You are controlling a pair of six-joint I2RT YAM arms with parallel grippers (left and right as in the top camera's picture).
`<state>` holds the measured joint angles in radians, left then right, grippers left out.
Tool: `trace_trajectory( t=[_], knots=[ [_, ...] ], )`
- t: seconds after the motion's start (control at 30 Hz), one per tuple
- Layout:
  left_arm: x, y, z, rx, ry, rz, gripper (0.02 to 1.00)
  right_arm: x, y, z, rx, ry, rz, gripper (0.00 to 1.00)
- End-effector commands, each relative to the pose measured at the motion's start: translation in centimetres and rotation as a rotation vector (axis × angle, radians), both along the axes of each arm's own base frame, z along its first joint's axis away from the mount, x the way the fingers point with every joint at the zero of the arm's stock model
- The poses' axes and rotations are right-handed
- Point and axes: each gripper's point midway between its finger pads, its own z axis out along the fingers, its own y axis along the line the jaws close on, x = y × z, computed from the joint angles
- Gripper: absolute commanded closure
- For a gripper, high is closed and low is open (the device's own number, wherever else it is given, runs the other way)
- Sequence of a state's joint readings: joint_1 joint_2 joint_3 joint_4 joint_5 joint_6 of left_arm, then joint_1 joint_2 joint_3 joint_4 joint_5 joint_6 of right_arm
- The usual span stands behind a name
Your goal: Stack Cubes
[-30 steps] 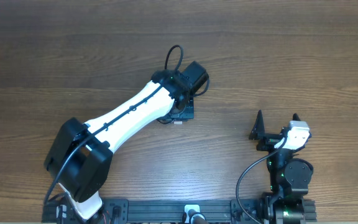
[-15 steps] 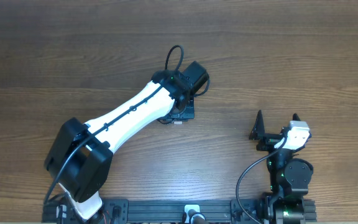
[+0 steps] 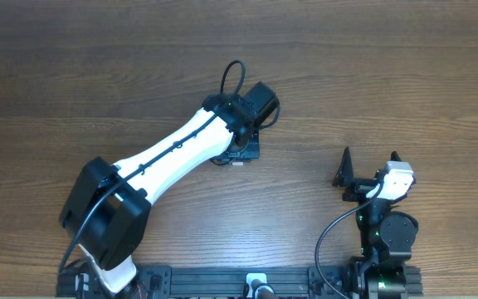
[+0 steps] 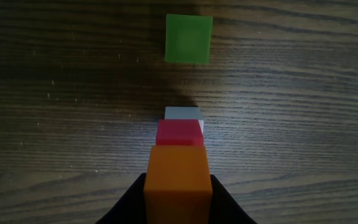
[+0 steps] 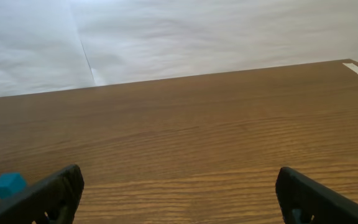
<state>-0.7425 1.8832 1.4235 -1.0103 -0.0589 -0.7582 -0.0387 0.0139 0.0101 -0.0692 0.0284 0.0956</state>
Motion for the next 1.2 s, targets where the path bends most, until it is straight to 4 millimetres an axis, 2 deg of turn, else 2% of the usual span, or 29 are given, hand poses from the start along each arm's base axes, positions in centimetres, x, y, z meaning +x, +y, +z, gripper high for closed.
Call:
trace_trajectory(
  t=[0.03, 0.37, 1.0, 1.2],
  knots=[
    [0.37, 0.02, -0.42, 0.008, 0.009, -0.005, 0.978, -0.04, -0.3, -0.12, -0.008, 0.0, -0.015, 0.007],
    [0.42, -0.01, -0.71, 0.01, 0.012, -0.002, 0.978, -0.04, -0.31, -0.12, -0.008, 0.0, -0.015, 0.009],
    [0.52, -0.12, -0.78, 0.007, 0.009, -0.003, 0.906, -0.04, -0.31, -0.12, -0.008, 0.0, -0.015, 0.009],
    [0.52, -0.12, -0.78, 0.007, 0.009, -0.003, 0.807, -0.04, -0.31, -0.12, -0.008, 0.0, -0.015, 0.009]
  ],
)
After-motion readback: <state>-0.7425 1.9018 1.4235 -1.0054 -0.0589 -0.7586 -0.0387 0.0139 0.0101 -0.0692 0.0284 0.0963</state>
